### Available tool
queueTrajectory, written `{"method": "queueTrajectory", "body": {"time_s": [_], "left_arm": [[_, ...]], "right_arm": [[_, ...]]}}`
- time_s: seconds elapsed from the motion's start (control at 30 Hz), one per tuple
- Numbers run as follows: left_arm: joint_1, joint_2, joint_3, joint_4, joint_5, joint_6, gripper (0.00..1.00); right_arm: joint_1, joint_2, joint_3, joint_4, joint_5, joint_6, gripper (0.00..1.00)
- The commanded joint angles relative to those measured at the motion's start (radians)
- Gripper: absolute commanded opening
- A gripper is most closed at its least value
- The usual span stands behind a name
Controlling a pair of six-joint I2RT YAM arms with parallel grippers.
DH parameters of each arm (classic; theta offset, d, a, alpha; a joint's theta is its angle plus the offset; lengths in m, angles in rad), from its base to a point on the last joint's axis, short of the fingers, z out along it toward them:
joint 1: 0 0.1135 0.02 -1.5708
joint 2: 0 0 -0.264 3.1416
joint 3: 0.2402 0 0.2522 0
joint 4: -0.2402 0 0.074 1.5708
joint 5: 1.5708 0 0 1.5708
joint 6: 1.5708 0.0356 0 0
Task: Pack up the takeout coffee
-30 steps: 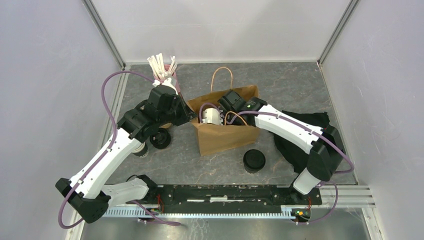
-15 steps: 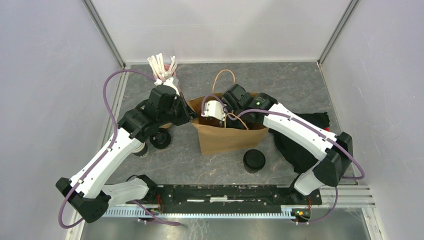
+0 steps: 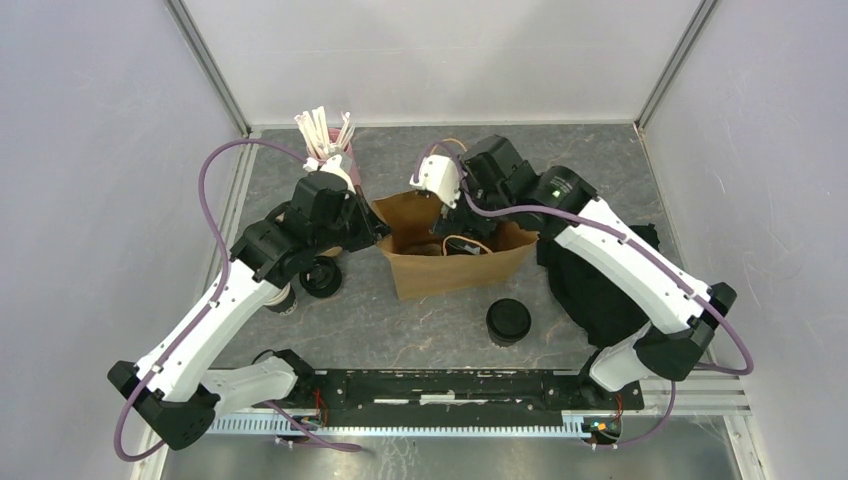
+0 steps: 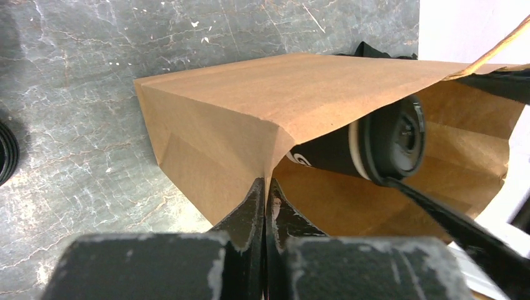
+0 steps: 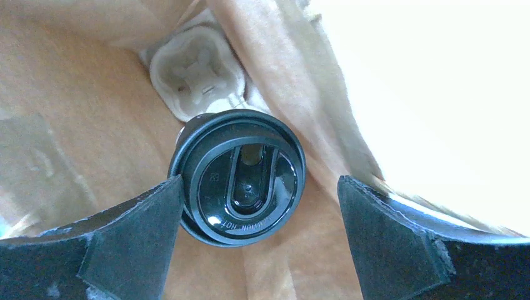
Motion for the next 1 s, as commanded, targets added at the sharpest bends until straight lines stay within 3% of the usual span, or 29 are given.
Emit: {"method": "queueTrajectory", "body": {"time_s": [0.0, 0.37, 0.73, 0.97], "left_arm": [[0.008, -0.022, 0.014, 0.014, -0.051, 0.036, 0.02], [0.012, -0.001, 0.042, -0.016, -0.074, 0.037, 0.02], [0.015, 0.007, 0.042, -0.02, -0.043, 0.066, 0.02], [0.015, -0.025, 0.012, 0.117, -0.044, 0.18, 0.02]], "right_arm": [[0.003, -0.028, 0.134, -0.027, 0.057, 0.107, 0.98], [0.004, -0.087, 0.244, -0.007, 0.092, 0.195, 0.98], [0.004, -0.2, 0.146, 0.121, 0.185, 0.231, 0.98], [0.004, -0.212, 0.057, 0.169, 0.128, 0.292, 0.98]]}}
